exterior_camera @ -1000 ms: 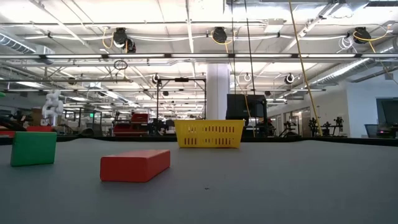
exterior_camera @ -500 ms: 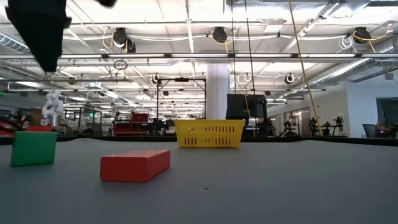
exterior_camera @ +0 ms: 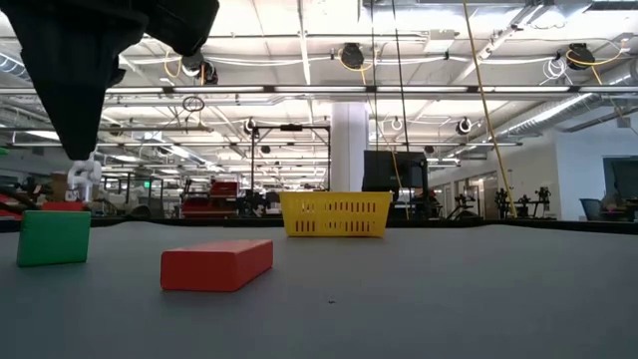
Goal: Sort & place blocks by color
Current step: Put the green block into the orange bin
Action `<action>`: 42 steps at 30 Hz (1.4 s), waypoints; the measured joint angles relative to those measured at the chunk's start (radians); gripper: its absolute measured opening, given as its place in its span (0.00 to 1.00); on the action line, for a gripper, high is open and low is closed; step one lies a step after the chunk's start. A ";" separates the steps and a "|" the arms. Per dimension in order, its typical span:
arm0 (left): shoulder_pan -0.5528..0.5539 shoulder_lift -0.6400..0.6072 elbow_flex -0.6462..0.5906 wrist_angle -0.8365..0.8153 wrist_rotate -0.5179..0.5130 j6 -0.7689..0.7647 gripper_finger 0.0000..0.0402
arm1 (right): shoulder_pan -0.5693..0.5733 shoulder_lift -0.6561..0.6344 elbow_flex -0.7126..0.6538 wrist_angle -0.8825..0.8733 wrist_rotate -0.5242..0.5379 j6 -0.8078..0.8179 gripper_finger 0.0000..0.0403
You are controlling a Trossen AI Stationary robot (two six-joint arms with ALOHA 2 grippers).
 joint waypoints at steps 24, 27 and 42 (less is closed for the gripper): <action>0.005 -0.001 -0.207 0.250 0.038 -0.059 0.62 | 0.045 -0.004 -0.063 0.044 0.025 0.033 0.50; 0.005 -0.001 -0.224 0.310 0.039 -0.055 0.62 | 0.045 -0.004 -0.063 0.044 0.025 0.033 0.50; 0.005 -0.001 -0.223 0.266 0.037 -0.013 0.38 | 0.045 -0.004 -0.063 0.044 0.025 0.029 0.50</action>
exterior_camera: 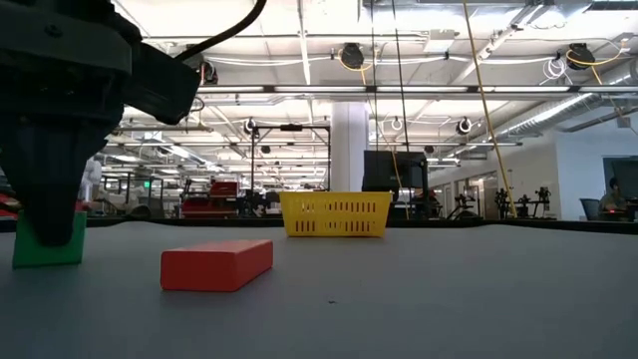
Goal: Sort & place blocks by color
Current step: Put the green block into the orange bin
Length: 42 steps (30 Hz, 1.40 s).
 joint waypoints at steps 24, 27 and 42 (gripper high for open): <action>0.060 0.000 0.247 0.454 -0.273 0.545 0.33 | -0.030 -0.001 0.000 0.104 0.280 -0.132 0.50; 0.072 0.000 0.248 0.673 -0.314 0.694 0.33 | -0.014 -0.002 0.000 0.185 0.296 -0.228 0.50; 0.154 0.000 0.248 1.035 -0.178 0.694 0.33 | 0.085 0.069 0.000 0.230 0.619 -0.748 0.50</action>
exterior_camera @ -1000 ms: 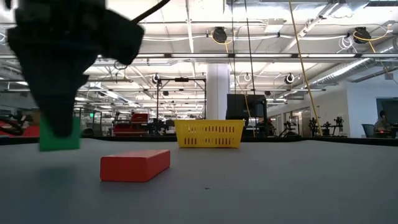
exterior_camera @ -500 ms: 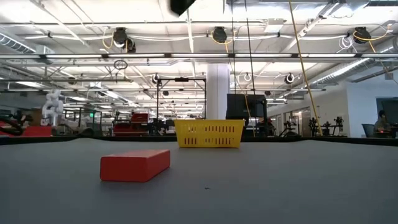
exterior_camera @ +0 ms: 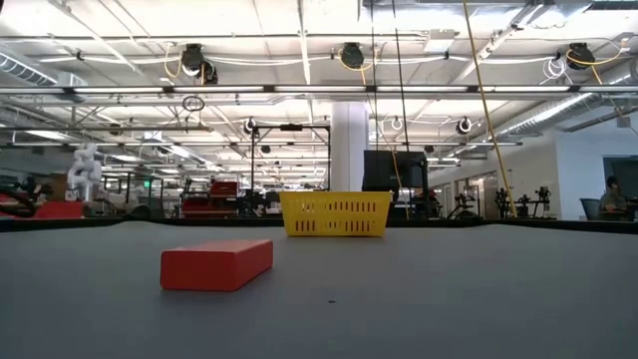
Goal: Sort & place blocks by color
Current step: Put the green block into the orange bin
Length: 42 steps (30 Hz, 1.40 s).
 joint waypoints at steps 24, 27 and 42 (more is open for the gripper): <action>-0.004 0.000 0.000 0.041 0.032 -0.040 0.33 | -0.084 0.003 0.000 0.158 0.016 -0.039 0.51; -0.004 0.000 -0.001 0.038 0.031 -0.040 0.33 | -0.097 0.003 0.000 0.202 -0.034 -0.065 0.52; 0.002 0.001 -0.001 0.020 0.027 -0.059 0.38 | -0.115 0.060 0.000 0.226 0.065 -0.101 0.32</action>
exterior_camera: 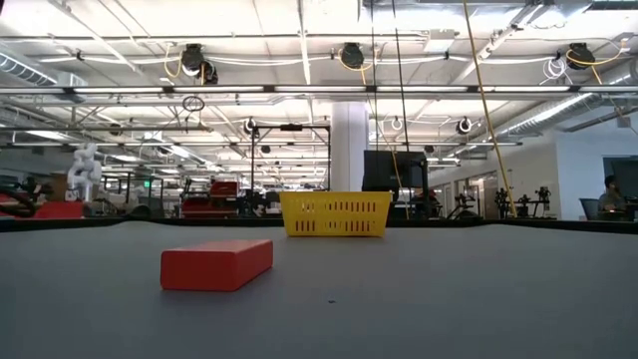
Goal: Sort & place blocks by color
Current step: Put the green block into the orange bin
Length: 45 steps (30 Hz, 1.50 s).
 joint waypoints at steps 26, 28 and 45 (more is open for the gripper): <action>-0.171 -0.181 0.000 -0.671 -0.120 0.231 0.50 | 0.129 -0.011 0.000 -0.540 -0.610 1.047 0.32; -0.191 -0.181 0.000 -0.698 -0.151 0.196 0.48 | 0.132 -0.022 -0.001 -0.623 -0.668 1.175 0.32; -0.236 -0.102 0.000 -0.787 -0.198 0.070 0.40 | 0.138 -0.052 -0.001 -0.902 -1.081 1.634 0.33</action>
